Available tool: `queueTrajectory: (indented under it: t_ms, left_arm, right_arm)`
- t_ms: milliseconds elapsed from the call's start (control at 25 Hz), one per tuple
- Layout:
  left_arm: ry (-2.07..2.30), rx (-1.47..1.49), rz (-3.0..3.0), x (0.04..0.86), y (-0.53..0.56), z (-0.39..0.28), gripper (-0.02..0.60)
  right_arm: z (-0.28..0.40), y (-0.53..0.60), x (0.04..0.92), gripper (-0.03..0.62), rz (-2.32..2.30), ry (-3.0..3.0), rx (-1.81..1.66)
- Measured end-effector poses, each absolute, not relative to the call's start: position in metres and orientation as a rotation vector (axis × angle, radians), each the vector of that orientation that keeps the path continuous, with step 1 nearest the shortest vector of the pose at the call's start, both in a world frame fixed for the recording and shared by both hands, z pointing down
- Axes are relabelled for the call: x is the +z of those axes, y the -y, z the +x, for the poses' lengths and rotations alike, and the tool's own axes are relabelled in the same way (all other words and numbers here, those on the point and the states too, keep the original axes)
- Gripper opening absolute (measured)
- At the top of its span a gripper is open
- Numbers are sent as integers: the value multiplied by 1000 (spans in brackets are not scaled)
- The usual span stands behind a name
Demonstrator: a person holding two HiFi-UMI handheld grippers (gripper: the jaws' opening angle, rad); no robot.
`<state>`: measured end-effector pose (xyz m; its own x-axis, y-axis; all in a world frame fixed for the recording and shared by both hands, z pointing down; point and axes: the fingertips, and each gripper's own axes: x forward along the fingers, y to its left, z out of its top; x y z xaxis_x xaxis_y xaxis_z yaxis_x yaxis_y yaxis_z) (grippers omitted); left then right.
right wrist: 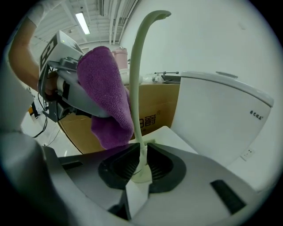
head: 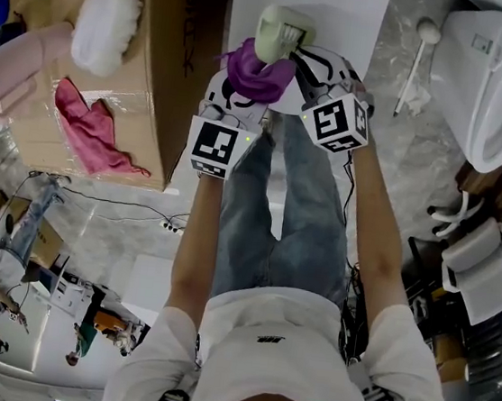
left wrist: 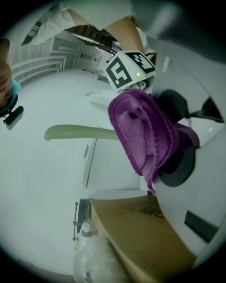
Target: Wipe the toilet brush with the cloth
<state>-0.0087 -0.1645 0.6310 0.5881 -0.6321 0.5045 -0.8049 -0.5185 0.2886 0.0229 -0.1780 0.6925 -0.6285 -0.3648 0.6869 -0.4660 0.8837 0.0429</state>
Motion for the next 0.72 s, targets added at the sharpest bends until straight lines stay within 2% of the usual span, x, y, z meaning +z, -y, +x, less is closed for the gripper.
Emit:
queueTrajectory:
  t_ms: [240,720]
  left_arm:
    - [1140,439,2326,641,170,-8,144]
    - [1125,412,2338,665,190,10,184]
  right_arm:
    - [15,183,710,91,567,2302,98]
    - [8,186,737,100,516,2296,79]
